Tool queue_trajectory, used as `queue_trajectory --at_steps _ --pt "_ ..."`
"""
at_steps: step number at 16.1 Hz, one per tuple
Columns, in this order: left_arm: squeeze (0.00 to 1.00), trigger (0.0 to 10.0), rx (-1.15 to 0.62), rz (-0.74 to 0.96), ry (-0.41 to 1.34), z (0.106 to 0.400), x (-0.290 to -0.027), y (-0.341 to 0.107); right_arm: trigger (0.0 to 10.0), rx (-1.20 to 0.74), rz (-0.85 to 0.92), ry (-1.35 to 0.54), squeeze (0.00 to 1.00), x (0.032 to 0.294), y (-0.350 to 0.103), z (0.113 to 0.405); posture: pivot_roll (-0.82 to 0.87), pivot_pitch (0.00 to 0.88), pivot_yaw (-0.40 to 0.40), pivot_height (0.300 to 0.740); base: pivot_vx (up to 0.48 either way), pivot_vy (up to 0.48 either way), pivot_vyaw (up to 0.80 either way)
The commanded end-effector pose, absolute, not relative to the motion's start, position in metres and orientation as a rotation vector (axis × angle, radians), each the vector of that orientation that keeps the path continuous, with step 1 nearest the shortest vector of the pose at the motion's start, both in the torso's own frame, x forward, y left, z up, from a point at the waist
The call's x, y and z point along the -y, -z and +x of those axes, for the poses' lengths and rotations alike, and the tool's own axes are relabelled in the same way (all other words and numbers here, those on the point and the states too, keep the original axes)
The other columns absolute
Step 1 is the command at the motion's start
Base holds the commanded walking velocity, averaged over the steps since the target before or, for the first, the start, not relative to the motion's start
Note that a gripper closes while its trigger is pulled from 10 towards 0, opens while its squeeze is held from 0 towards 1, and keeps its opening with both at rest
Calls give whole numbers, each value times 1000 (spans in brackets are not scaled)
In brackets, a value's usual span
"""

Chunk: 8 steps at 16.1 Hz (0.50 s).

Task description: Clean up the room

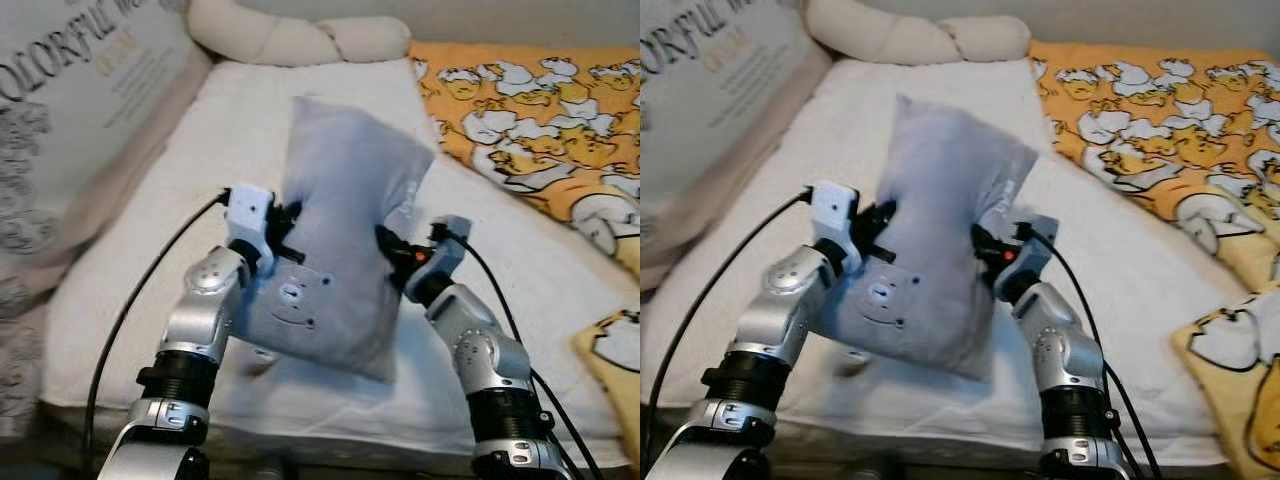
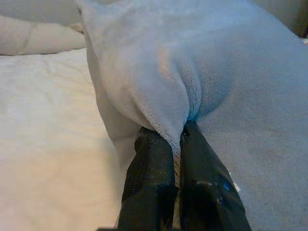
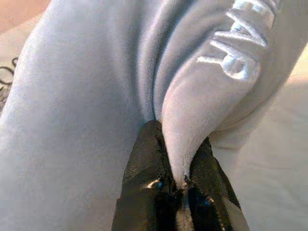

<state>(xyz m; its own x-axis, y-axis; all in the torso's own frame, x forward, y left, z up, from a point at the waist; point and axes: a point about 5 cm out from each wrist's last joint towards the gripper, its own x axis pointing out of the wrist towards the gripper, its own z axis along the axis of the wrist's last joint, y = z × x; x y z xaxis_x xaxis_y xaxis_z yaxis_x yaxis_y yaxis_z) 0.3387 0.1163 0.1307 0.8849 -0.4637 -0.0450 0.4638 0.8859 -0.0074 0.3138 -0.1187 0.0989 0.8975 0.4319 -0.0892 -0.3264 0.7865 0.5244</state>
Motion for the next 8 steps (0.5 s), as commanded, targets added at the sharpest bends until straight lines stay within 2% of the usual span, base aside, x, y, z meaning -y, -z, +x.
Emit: queue_trajectory --at_steps 1,8 --pt "0 10000 -9 17 518 340 -105 -138 10000 -184 507 -422 0 118 -106 316 103 0 46 740 0 334 0" --pt "0 10000 -12 36 517 341 -104 -137 10000 -192 500 -414 0 117 -104 317 103 0 51 740 0 337 0"
